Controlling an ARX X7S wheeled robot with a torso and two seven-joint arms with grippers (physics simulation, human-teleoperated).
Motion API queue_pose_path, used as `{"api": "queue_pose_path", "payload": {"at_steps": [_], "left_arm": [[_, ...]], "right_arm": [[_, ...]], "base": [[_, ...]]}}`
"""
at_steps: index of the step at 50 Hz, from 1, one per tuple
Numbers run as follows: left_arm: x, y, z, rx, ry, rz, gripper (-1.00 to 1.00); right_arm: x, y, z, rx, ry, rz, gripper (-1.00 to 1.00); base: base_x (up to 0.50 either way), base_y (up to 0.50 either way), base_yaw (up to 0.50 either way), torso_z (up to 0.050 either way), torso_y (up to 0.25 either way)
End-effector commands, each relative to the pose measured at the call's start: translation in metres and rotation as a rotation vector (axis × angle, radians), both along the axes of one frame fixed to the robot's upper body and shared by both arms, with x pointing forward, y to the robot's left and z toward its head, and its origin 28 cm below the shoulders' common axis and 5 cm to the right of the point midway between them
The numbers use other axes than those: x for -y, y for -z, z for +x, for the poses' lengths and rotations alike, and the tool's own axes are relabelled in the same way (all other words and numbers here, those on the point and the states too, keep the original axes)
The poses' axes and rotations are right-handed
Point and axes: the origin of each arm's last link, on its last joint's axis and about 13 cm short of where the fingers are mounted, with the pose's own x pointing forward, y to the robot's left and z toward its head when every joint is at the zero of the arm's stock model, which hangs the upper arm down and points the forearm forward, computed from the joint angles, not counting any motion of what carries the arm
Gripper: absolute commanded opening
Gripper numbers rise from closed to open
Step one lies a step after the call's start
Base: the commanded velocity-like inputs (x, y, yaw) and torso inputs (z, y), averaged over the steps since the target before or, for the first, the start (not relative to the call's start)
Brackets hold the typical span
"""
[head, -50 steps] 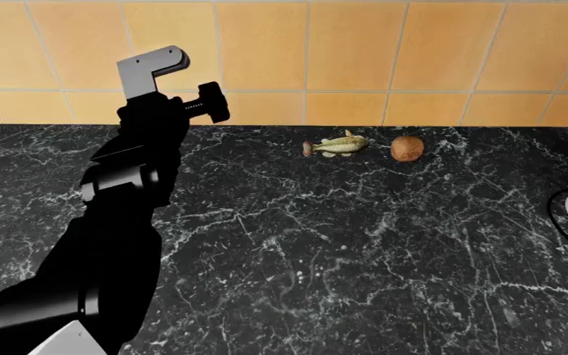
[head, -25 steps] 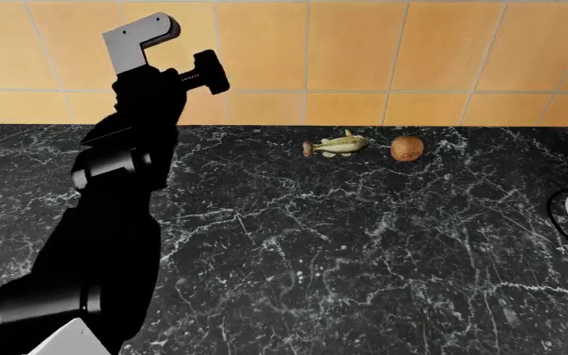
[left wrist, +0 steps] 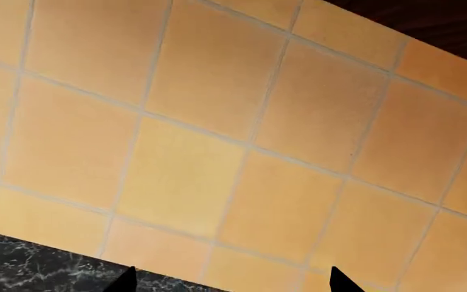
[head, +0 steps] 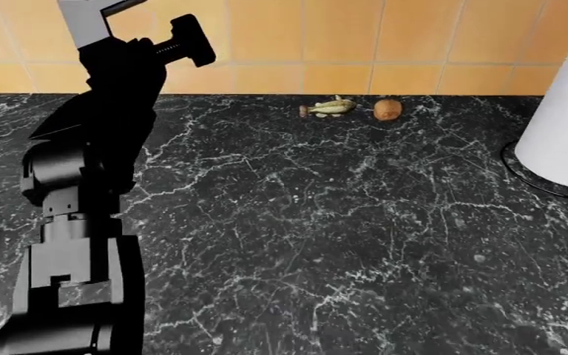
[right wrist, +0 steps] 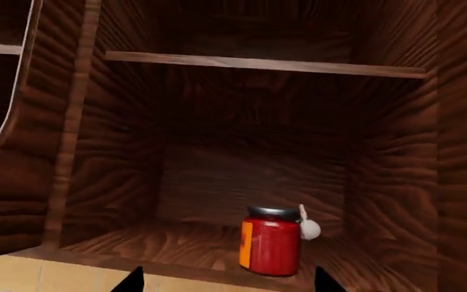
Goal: Pick the salsa and boxed food from the counter and place them in the cabinets closest to them.
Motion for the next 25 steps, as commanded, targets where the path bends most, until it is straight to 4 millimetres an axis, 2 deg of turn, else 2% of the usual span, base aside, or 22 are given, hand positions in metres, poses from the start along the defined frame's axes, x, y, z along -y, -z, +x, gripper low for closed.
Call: {"api": "queue_pose_path", "payload": {"at_steps": [1, 10, 25], "left_arm": [[0.000, -0.011, -0.020, 0.051, 0.029, 0.013, 1.00], [0.003, -0.013, -0.054, 0.101, 0.078, 0.033, 1.00], [0.001, -0.004, -0.087, 0.133, 0.105, 0.070, 1.00]], "right_arm": [[0.000, 0.009, 0.005, -0.005, -0.008, -0.010, 1.00], [0.003, 0.032, 0.014, -0.013, -0.029, -0.012, 1.00], [0.008, 0.078, 0.017, -0.029, -0.049, -0.012, 1.00]], "base": [[-0.50, 0.35, 0.00, 0.000, 0.000], [-0.47, 0.39, 0.00, 0.000, 0.000], [-0.44, 0.41, 0.00, 0.000, 0.000]]}}
